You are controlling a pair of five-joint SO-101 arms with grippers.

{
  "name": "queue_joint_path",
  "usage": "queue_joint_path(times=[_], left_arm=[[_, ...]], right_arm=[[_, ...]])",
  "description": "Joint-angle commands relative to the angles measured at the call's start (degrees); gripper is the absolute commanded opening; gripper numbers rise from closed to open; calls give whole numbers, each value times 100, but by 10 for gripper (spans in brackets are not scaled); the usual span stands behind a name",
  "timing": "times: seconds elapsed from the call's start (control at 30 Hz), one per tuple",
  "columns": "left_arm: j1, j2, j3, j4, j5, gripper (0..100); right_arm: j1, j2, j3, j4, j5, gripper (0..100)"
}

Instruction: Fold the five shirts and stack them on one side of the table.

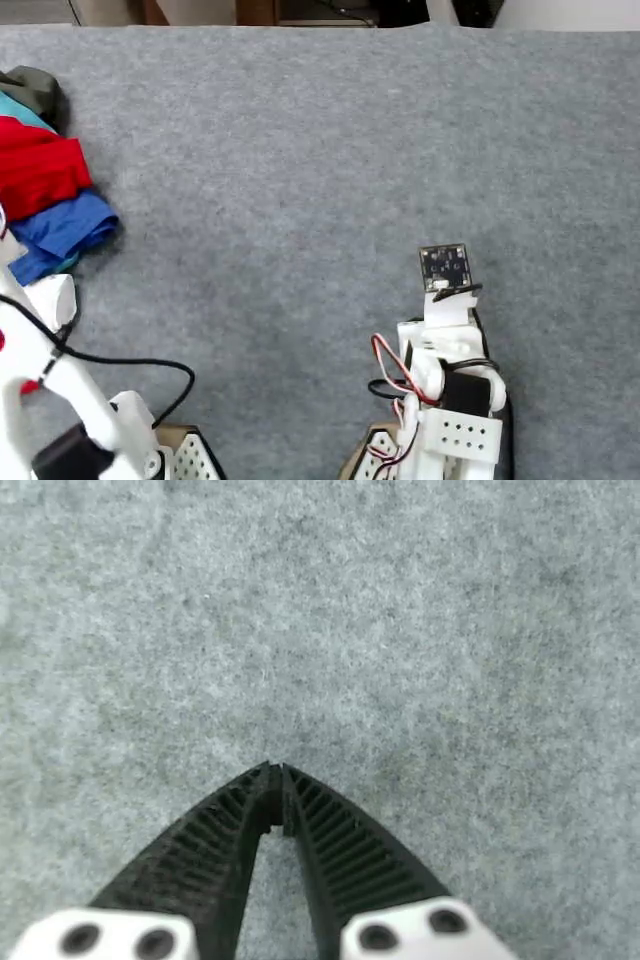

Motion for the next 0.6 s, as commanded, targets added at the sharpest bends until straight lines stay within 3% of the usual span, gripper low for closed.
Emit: queue_joint_path(times=[0.0, 0.27, 0.57], left_arm=[[97, 321, -703, 554, -44, 21], [132, 1895, -2593, 1705, -44, 21], [88, 4391, -5873, 3297, -44, 21]], right_arm=[[57, -40, 4, 18, 35, 6], [57, -40, 4, 18, 35, 6], [57, -40, 4, 18, 35, 6]])
